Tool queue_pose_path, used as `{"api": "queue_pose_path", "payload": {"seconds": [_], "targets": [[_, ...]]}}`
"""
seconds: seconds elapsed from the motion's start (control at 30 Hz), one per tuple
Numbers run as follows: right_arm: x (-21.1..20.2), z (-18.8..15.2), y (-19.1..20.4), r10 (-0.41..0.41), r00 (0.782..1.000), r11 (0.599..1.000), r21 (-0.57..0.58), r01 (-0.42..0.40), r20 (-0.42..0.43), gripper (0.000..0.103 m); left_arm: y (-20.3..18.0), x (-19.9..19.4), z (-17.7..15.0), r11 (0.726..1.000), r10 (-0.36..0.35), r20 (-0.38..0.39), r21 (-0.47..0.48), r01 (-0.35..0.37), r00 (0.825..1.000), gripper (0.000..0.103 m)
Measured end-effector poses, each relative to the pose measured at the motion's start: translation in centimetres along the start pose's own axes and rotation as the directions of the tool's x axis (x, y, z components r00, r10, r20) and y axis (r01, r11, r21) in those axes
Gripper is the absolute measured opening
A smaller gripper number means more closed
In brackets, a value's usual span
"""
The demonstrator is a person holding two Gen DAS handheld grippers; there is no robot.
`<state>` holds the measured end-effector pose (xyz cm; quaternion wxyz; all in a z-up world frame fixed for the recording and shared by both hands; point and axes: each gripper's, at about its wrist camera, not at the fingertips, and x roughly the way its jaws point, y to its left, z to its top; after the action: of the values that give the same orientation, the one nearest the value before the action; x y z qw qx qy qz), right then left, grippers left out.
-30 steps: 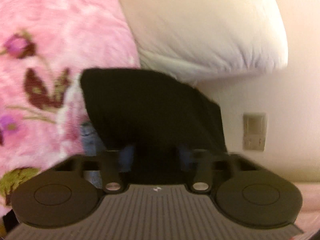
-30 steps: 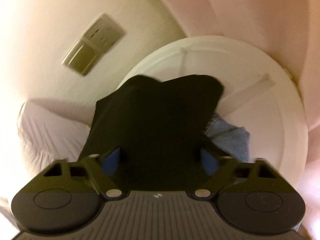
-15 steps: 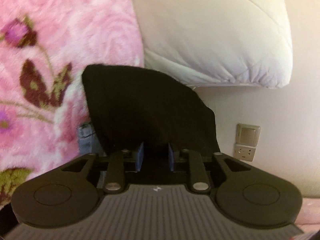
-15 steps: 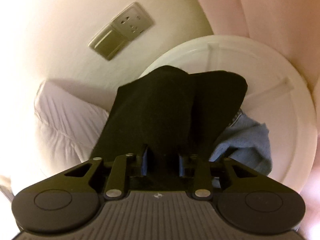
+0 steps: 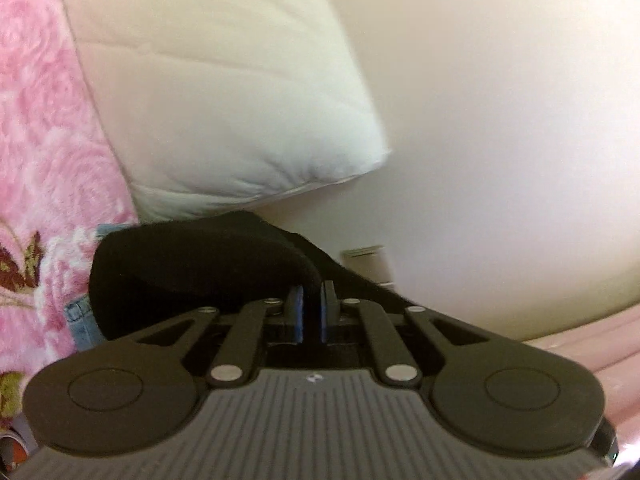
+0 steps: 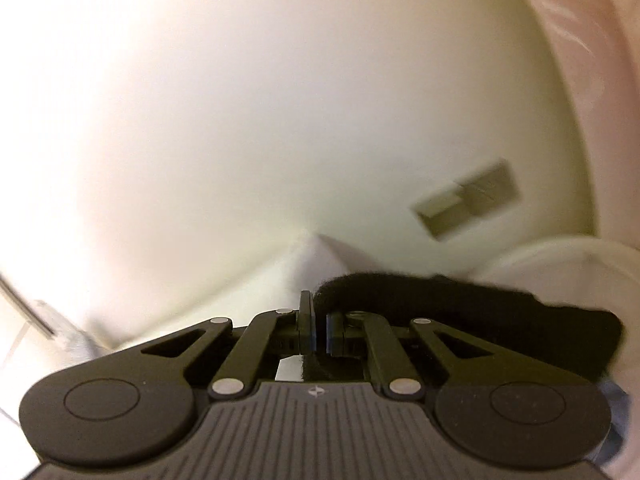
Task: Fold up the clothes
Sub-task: 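Lift the black garment off the bin with both grippers and carry it to the bed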
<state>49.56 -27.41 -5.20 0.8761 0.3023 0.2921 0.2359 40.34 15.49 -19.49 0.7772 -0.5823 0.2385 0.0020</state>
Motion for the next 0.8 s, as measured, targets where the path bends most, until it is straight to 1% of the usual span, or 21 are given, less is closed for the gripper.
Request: {"api": "queue_pose_path", "payload": {"seconds": [0.13, 0.2, 0.27, 0.37, 0.4, 0.5, 0.57, 0.6, 0.63, 0.67, 0.7, 0.73, 0.8], "targets": [[-1.6, 1.6, 4.5, 0.111, 0.994, 0.992, -0.054, -0.11, 0.016, 0.007, -1.5, -4.4, -0.3, 0.998, -0.054, 0.074, -0.018, 0.055, 0.996, 0.004], [-2.2, 2.1, 6.7, 0.158, 0.987, 0.984, -0.083, -0.157, 0.012, 0.007, -2.4, -7.1, -0.2, 0.996, -0.086, 0.12, -0.015, 0.088, 0.989, 0.004], [-2.9, 2.1, 8.8, 0.21, 0.978, 0.972, -0.111, -0.208, 0.014, 0.007, -3.2, -10.5, 0.0, 0.993, -0.12, 0.17, 0.008, 0.12, 0.978, 0.004], [-3.9, 1.6, 12.8, 0.31, 0.951, 0.939, -0.159, -0.304, 0.013, 0.007, -3.9, -16.3, 0.2, 0.986, -0.167, 0.258, 0.031, 0.165, 0.952, 0.004], [-4.2, 1.2, 14.4, 0.346, 0.938, 0.924, -0.176, -0.34, 0.003, 0.007, -4.1, -18.5, 0.2, 0.984, -0.178, 0.293, 0.039, 0.174, 0.939, 0.004], [-4.9, -0.4, 19.2, 0.445, 0.895, 0.873, -0.204, -0.443, -0.04, 0.007, -4.0, -26.3, -0.2, 0.979, -0.204, 0.399, 0.062, 0.195, 0.894, 0.004], [-5.3, -2.2, 22.5, 0.501, 0.861, 0.837, -0.206, -0.507, -0.083, 0.007, -3.9, -32.5, -1.0, 0.978, -0.208, 0.482, 0.097, 0.184, 0.851, 0.004], [-5.5, -3.3, 24.1, 0.531, 0.841, 0.816, -0.204, -0.541, -0.106, 0.007, -3.7, -35.9, -1.6, 0.978, -0.207, 0.529, 0.108, 0.177, 0.823, 0.004], [-5.8, -4.6, 25.7, 0.561, 0.818, 0.793, -0.198, -0.576, -0.129, 0.007, -3.5, -39.4, -2.3, 0.979, -0.206, 0.575, 0.119, 0.168, 0.792, 0.004], [-6.1, -5.9, 27.4, 0.591, 0.792, 0.769, -0.191, -0.61, -0.153, 0.007, -3.4, -42.9, -3.1, 0.978, -0.207, 0.624, 0.135, 0.157, 0.753, 0.0], [-6.3, -7.5, 29.1, 0.62, 0.764, 0.744, -0.177, -0.645, -0.181, 0.007, -3.4, -46.6, -4.0, 0.978, -0.21, 0.673, 0.155, 0.143, 0.709, 0.0], [-6.6, -9.1, 31.0, 0.648, 0.733, 0.717, -0.158, -0.679, -0.209, 0.007, -3.7, -50.9, -5.1, 0.974, -0.222, 0.723, 0.193, 0.117, 0.654, 0.0], [-7.1, -12.6, 34.6, 0.69, 0.67, 0.668, -0.115, -0.735, -0.274, 0.007, -5.0, -58.2, -7.6, 0.962, -0.244, 0.792, 0.27, 0.036, 0.559, 0.0]]}}
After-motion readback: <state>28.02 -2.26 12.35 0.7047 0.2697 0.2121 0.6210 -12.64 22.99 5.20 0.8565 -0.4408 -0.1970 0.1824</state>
